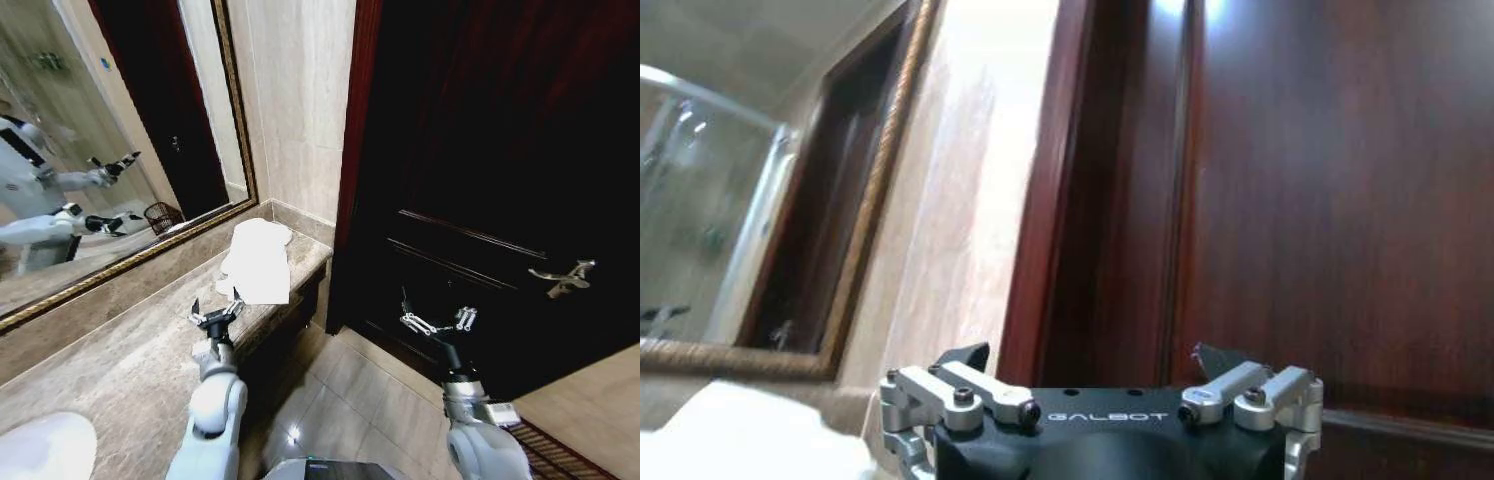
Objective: Discard the used towel into the hamper.
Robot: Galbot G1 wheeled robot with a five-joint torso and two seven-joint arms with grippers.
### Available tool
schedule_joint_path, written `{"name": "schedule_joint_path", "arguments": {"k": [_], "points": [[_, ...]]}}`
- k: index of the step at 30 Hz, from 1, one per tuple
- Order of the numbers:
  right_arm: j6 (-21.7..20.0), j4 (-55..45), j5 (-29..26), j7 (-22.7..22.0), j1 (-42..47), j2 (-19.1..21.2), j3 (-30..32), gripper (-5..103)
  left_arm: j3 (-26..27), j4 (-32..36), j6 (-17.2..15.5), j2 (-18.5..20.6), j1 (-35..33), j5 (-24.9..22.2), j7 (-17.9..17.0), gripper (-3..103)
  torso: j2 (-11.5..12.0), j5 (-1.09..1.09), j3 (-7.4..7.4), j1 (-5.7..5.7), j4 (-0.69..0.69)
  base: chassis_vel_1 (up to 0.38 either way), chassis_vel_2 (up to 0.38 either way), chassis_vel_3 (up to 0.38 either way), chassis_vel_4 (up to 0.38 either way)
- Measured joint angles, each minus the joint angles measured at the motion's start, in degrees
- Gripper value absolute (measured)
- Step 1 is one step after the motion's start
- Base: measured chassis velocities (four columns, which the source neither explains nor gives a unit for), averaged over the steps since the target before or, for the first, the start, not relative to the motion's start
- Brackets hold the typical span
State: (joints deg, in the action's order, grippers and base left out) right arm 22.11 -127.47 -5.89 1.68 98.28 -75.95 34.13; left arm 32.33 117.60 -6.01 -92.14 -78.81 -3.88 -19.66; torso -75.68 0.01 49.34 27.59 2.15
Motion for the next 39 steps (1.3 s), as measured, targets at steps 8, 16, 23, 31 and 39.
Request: {"name": "schedule_joint_path", "arguments": {"k": [8,16,23,31,39], "points": [[-1.6,0.3,-0.4,-1.0,1.5,3.4,2.2,100,2.0,-9.9,-1.6,0.0,11.3,-4.4,-1.1,100,0.0,-0.02,0.0,0.01,0.01,0.0,0.0,0.0,0.0],[-3.0,1.4,0.9,-3.2,2.7,2.9,2.9,100,1.0,-17.0,-7.0,0.0,22.0,-9.8,-4.3,100,0.0,-0.03,0.0,0.01,-0.01,0.0,0.0,0.0,0.0],[-2.5,2.2,1.3,-4.1,2.6,2.7,3.3,100,0.9,-26.7,-9.3,0.0,29.4,-14.5,-6.7,100,0.0,-0.03,0.01,0.02,0.01,0.0,0.0,0.0,0.0],[-2.5,2.5,0.8,-4.4,1.8,2.5,3.5,100,-0.4,-31.0,-12.8,0.0,33.5,-19.5,-6.4,100,0.0,-0.01,0.0,0.02,0.0,0.0,0.0,0.0,0.0],[-1.1,3.2,0.6,-4.3,1.0,1.2,3.0,100,-1.2,-34.2,-12.0,2.8,33.6,-23.2,-1.9,80,0.0,-0.02,0.0,0.01,0.02,0.0,0.0,0.0,0.0]]}}
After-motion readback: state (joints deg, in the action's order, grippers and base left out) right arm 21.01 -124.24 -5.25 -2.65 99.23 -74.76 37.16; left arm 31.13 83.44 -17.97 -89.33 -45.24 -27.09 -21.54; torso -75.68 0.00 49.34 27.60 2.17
